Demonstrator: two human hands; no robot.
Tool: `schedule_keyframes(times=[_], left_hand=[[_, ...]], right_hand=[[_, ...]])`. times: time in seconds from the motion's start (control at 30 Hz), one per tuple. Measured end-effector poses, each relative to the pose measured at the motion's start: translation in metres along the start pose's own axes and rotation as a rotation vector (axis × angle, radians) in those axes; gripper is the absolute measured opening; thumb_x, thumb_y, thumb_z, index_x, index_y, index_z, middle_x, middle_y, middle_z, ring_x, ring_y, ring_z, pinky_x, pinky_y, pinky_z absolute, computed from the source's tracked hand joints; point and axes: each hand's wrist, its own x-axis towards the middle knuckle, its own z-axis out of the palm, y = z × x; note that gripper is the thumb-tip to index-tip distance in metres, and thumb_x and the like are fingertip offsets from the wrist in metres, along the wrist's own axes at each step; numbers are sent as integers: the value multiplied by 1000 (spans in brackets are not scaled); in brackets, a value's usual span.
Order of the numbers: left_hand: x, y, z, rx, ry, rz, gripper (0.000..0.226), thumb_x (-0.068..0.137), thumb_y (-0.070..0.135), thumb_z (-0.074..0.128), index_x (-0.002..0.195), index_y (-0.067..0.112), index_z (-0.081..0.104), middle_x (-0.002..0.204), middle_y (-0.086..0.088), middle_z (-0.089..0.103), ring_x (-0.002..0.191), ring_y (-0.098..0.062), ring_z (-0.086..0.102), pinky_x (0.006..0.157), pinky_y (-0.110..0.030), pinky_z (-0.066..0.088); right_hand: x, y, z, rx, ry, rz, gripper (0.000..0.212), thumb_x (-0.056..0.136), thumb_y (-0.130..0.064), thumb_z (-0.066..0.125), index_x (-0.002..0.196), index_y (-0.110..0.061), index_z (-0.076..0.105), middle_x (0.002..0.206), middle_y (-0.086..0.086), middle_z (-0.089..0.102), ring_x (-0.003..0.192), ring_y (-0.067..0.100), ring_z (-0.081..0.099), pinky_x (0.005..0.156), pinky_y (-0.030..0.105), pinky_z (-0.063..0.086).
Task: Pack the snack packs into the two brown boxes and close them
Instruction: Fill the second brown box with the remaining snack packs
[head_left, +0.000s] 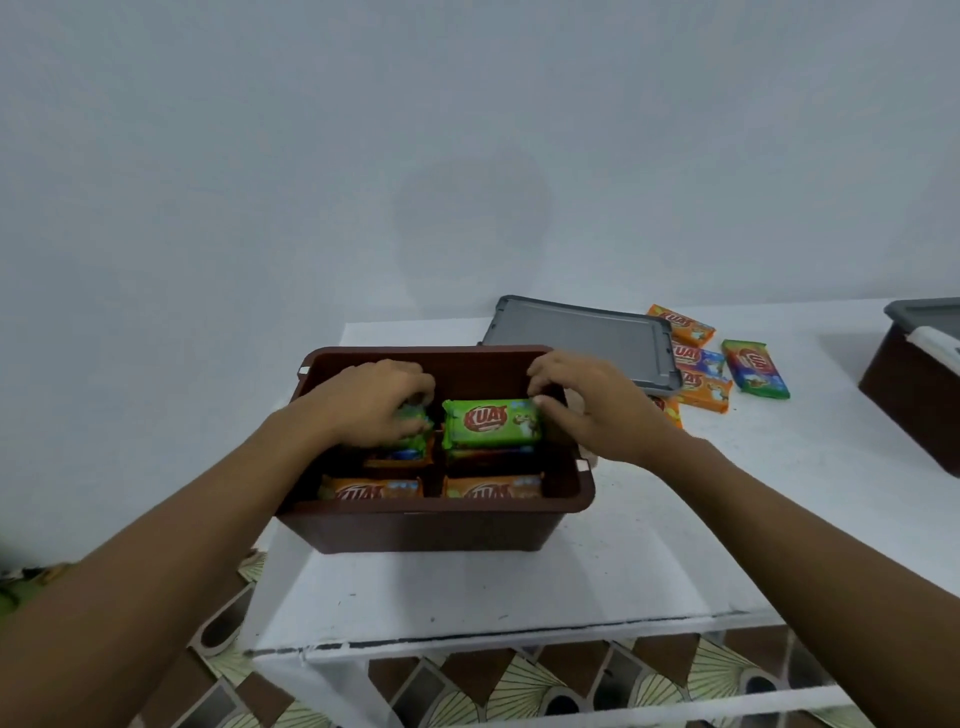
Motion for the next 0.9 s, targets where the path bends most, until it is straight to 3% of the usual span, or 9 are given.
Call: schedule_keyframes(times=[0.07,0.2,0.27,0.37,0.47,0.57,0.73,0.8,0.9], left_hand=[[11,21,-7,-45,82,47,22,87,38,63,104,26,57,101,9,55,89,-13,54,75,-41,50],[43,83,-18,-74,245,116,16,91,35,56,103,25,57,102,8,56,91,-13,53,74,-35,48],[61,114,-21,18,317,182,15,90,33,53,99,22,57,99,4,56,92,-16,52,72,-34,45],[89,168,-19,207,387,287,20,87,27,52,99,15,60,98,-5,60,93,-25,55,76,-37,42],[120,227,-4,201,207,205,28,93,27,49,116,14,58,114,-7,59,104,-25,54,86,-39,44],[146,269,29,126,-10,12,42,96,30,47,135,13,47,138,-12,49,123,-30,46,99,-46,43],[162,290,96,-49,-40,-197,67,99,48,39,153,19,13,162,-10,8,148,-35,7,119,-52,15],[158,294,110,-63,105,-189,70,96,54,37,152,20,15,157,-8,18,145,-34,16,117,-48,23],[147,295,121,-143,321,-115,53,93,54,40,136,23,40,134,1,36,126,-21,33,101,-33,38]], right_hand=[[-22,16,-7,-4,30,15,17,96,-25,55,108,-20,66,125,-6,61,114,7,53,95,22,43],[-69,61,-22,-99,162,149,14,94,-23,57,106,-19,64,103,-3,64,93,13,56,81,30,50],[-89,94,-30,-186,210,304,15,93,-22,60,108,-19,63,107,1,65,99,19,58,83,33,50],[-111,146,-42,-343,-65,611,44,94,-29,57,136,-23,45,144,4,48,131,27,43,103,44,43],[-118,176,-48,-322,-306,678,68,97,-27,49,153,-27,11,163,-1,11,149,25,9,115,54,22],[-123,185,-43,-325,-353,607,67,100,-30,37,155,-29,-2,164,-5,-2,150,20,-2,118,51,13],[-145,189,-47,-419,-217,569,56,97,-48,39,149,-30,25,155,1,24,143,25,19,117,48,16],[-167,194,-48,-375,-97,561,48,95,-52,44,138,-30,41,143,1,35,133,21,28,113,41,24],[-196,203,-47,-221,77,584,43,89,-51,57,123,-26,52,143,3,39,131,19,32,109,36,32]])
